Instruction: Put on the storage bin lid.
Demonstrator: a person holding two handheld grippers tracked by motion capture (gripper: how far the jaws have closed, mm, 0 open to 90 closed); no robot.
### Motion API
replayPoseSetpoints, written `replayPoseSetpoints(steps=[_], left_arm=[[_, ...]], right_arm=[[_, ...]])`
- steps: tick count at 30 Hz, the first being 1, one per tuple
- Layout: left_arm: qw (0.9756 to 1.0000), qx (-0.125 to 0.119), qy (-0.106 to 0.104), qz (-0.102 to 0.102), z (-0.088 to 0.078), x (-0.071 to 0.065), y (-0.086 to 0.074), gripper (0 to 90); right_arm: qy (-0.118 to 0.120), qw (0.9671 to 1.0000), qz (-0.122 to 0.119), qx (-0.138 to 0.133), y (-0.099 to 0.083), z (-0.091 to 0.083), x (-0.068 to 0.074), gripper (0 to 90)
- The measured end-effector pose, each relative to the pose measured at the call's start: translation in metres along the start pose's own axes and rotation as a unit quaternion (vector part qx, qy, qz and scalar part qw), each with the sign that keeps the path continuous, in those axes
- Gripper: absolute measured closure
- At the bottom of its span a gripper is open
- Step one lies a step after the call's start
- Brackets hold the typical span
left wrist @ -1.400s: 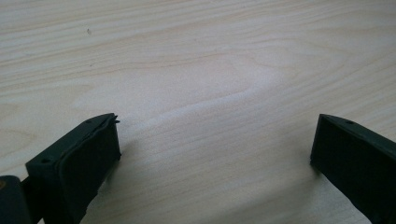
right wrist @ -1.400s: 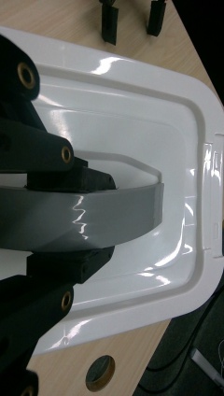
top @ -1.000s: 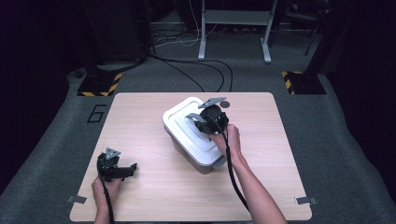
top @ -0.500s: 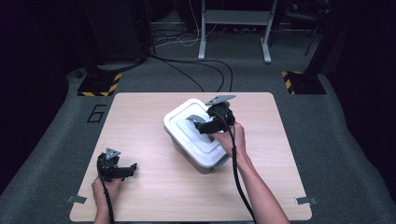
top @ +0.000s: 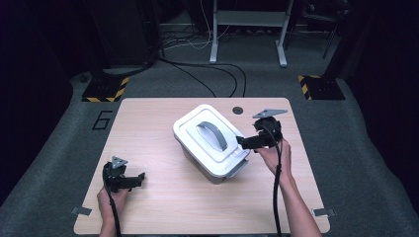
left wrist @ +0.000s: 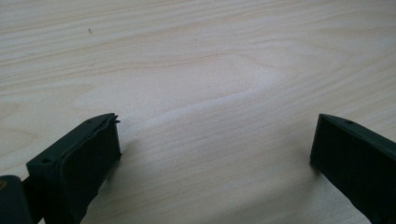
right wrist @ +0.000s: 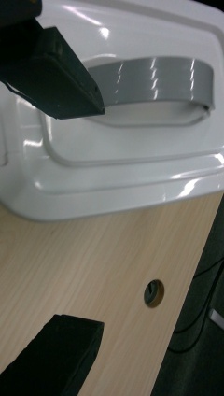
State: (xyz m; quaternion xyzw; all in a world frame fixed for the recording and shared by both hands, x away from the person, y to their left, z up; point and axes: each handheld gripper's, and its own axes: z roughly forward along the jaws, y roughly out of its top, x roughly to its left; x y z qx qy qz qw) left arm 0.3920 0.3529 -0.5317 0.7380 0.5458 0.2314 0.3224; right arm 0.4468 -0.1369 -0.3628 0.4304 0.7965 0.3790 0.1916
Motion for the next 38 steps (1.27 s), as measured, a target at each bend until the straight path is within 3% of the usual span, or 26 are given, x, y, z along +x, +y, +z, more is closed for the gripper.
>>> replayPoseSetpoints(steps=[8,14,18,22,24,27,31,33,38], left_arm=[[1.0000,0.000,0.000,0.000,0.000,0.000,0.000,1.2],[1.0000,0.001,0.001,0.001,0.000,0.000,0.000,1.0],[1.0000,0.002,0.000,0.000,0.000,0.001,0.001,0.8],[1.0000,0.001,0.002,-0.002,0.001,0.001,0.001,0.7],[1.0000,0.001,0.000,0.000,0.002,0.001,0.002,0.7],[1.0000,0.001,-0.001,0.002,0.002,0.001,0.002,0.7],[1.0000,0.001,-0.001,0.002,0.002,0.001,0.002,0.7],[1.0000,0.001,-0.001,0.001,0.002,0.001,0.002,0.7],[1.0000,0.001,0.000,0.002,0.002,0.001,0.002,0.7]], right_arm=[[-0.029,0.9991,0.029,-0.009,-0.036,-0.018,-0.023,0.0],[-0.058,0.9966,0.055,-0.020,-0.084,-0.023,-0.039,0.0],[-0.056,0.9950,0.083,-0.003,-0.123,-0.009,-0.050,0.0],[-0.076,0.9936,0.080,0.027,-0.158,0.009,-0.056,0.0],[-0.070,0.9934,0.088,0.023,-0.169,0.014,-0.057,0.0],[-0.063,0.9934,0.093,0.023,-0.182,0.022,-0.058,0.0],[-0.080,0.9946,0.051,0.043,-0.187,0.032,-0.049,0.0],[-0.069,0.9957,0.047,0.040,-0.187,0.034,-0.046,0.0],[-0.069,0.9956,0.049,0.039,-0.187,0.034,-0.046,0.0]])
